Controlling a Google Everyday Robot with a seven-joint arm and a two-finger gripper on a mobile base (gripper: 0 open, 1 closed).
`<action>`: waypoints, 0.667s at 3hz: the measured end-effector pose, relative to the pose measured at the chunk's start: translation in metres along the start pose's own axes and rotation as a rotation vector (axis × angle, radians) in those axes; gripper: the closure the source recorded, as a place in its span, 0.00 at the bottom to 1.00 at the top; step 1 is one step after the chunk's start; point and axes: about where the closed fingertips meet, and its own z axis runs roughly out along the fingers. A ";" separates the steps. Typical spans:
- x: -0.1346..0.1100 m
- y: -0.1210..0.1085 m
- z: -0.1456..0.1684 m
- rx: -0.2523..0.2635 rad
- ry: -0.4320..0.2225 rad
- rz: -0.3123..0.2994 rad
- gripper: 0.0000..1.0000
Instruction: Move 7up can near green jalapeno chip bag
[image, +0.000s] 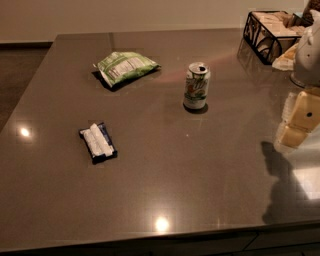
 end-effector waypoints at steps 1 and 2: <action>0.000 0.000 0.000 0.000 0.000 0.000 0.00; -0.017 -0.010 0.010 -0.008 -0.023 0.013 0.00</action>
Offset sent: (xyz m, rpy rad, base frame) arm 0.0435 0.0393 -0.0141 0.0730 0.0306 -0.0150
